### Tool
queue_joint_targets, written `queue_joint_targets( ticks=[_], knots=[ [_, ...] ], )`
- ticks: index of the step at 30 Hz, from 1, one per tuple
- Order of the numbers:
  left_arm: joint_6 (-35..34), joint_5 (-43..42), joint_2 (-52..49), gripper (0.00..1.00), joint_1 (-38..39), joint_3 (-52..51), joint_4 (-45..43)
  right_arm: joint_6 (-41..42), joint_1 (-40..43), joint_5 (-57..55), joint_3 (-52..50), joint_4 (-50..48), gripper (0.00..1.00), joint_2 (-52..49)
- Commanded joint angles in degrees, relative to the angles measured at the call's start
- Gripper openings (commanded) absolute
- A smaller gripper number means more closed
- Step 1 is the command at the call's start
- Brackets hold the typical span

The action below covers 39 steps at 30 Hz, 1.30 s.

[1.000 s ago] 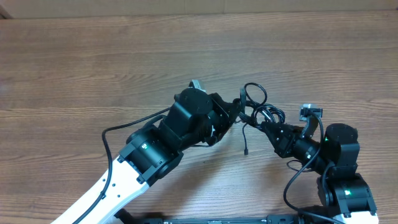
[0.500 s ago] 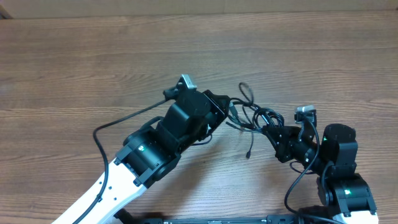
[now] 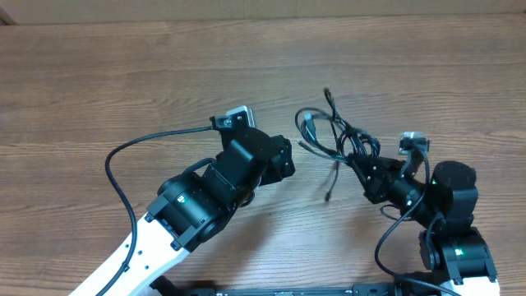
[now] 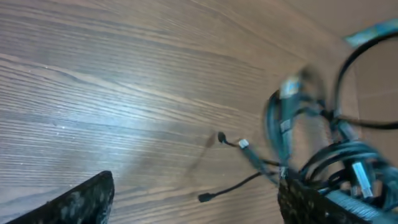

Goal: Untangle cables

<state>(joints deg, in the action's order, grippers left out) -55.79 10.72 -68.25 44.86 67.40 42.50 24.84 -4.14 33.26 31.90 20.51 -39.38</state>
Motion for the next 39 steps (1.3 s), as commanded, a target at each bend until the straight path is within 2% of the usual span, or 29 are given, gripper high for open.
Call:
queue_joint_targets(
  ticks=[1, 3, 5, 9, 17, 23, 29, 32, 36, 37, 39],
  knots=[
    [-6.1, -2.9, 0.8, 0.82, -0.3, 1.1, -0.1, 9.7, 0.1, 11.3, 0.8, -6.7, 0.04, 0.4],
    [-13.9, -3.0, 0.8, 0.75, -0.3, 1.1, -1.8, 9.7, 0.1, 14.3, 0.8, -8.8, 0.04, 0.4],
    [-18.0, -4.5, 0.8, 0.75, -0.3, 1.1, -4.5, 9.7, 0.1, 14.2, 0.8, -8.6, 0.04, 0.4],
    [-18.2, -5.7, 0.8, 0.75, -0.3, 1.1, -10.5, 14.3, 0.1, 14.2, 0.8, -8.7, 0.04, 0.2],
    [-18.1, -2.5, 0.8, 0.75, -0.3, 1.1, -17.1, 14.6, 0.1, 17.9, 0.8, -11.5, 0.04, 0.1],
    [-17.9, 1.8, 0.8, 0.73, -0.3, 1.1, -19.6, 7.6, 0.1, 20.3, 0.8, -11.5, 0.04, 0.1],
    [-15.8, 1.3, 0.7, 0.72, -0.3, 1.1, -17.3, 7.2, 0.1, 20.4, 0.8, -11.6, 0.04, 0.1],
    [-15.0, 0.2, 0.7, 0.72, -0.3, 1.1, -13.9, 0.0, 0.1, 21.0, 0.8, -9.6, 0.04, 0.1],
    [-7.1, -0.1, 0.7, 0.75, -0.3, 1.1, -10.0, -8.5, 0.1, 18.1, 0.7, -3.8, 0.04, 0.1],
    [-2.6, 0.5, 0.7, 0.73, -0.3, 1.1, -8.4, -8.7, 0.1, 14.1, 0.7, -1.5, 0.04, 0.1],
    [-0.1, 1.6, 0.9, 0.68, -0.5, 1.1, -7.2, -8.6, 0.1, 10.1, 0.7, 0.5, 0.04, 0.1]
  ],
)
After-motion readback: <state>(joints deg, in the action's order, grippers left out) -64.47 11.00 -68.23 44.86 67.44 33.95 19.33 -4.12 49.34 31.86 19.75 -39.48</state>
